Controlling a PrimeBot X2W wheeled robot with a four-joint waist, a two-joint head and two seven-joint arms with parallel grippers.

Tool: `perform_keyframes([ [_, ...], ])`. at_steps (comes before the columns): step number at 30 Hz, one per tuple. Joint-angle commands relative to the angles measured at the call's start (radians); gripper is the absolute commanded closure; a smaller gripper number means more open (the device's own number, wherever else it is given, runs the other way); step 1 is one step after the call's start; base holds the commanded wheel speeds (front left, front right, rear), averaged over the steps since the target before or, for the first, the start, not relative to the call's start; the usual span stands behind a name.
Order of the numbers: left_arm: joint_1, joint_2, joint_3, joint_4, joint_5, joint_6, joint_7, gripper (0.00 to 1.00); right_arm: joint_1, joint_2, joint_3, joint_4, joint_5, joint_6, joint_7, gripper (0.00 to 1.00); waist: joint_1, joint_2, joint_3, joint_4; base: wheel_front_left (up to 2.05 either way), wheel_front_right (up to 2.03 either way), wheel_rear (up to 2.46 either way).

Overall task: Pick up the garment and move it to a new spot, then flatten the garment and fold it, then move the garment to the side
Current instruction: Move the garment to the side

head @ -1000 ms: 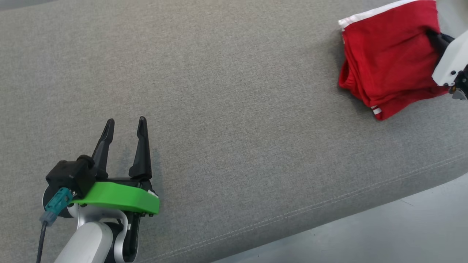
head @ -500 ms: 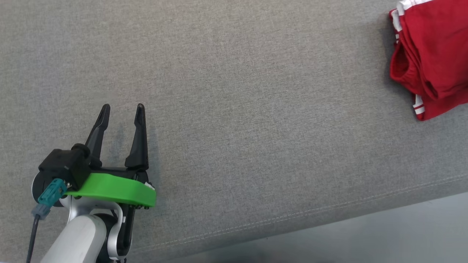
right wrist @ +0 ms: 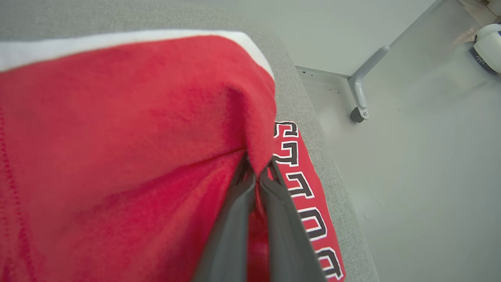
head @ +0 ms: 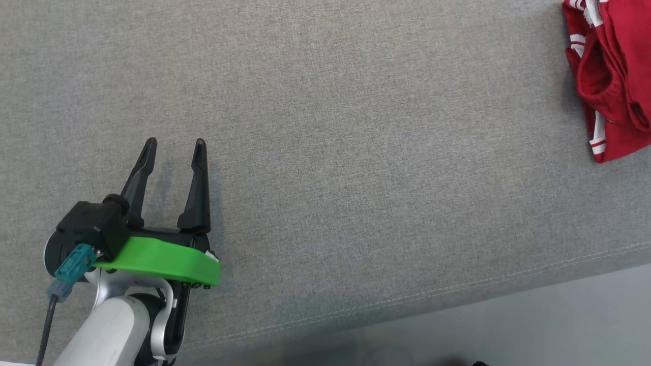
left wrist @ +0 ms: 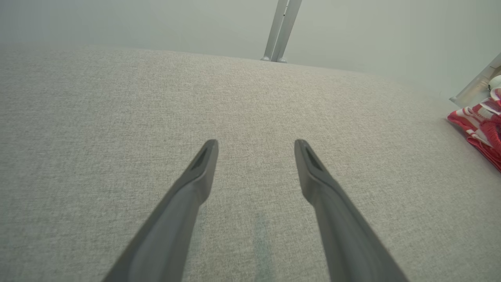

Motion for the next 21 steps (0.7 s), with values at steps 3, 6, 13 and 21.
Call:
perform_keyframes([
  [3,-0.018,0.009,-0.002,-0.006,0.012,0.009,0.004,0.00,-0.006,-0.004,-0.018,0.007,-0.003,-0.001,-0.021,1.00,-0.0001,0.0000,0.003,-0.008,0.00,0.00,0.00],
  [6,-0.018,0.011,-0.003,-0.006,0.011,0.010,0.007,0.00,0.003,0.002,-0.027,0.008,-0.007,-0.001,-0.029,0.54,-0.0001,0.0000,0.001,-0.013,0.00,0.00,0.00],
  [13,-0.019,0.013,-0.006,-0.002,0.009,0.012,0.008,0.00,0.011,-0.003,-0.042,0.009,-0.014,-0.001,-0.035,0.00,-0.0001,0.0000,-0.007,-0.022,0.00,0.00,0.00],
  [21,-0.008,0.008,-0.003,0.016,-0.007,0.009,-0.001,0.00,-0.012,0.015,-0.029,-0.005,-0.034,-0.001,-0.059,0.00,-0.0001,0.0000,-0.037,-0.037,0.00,0.00,0.00],
])
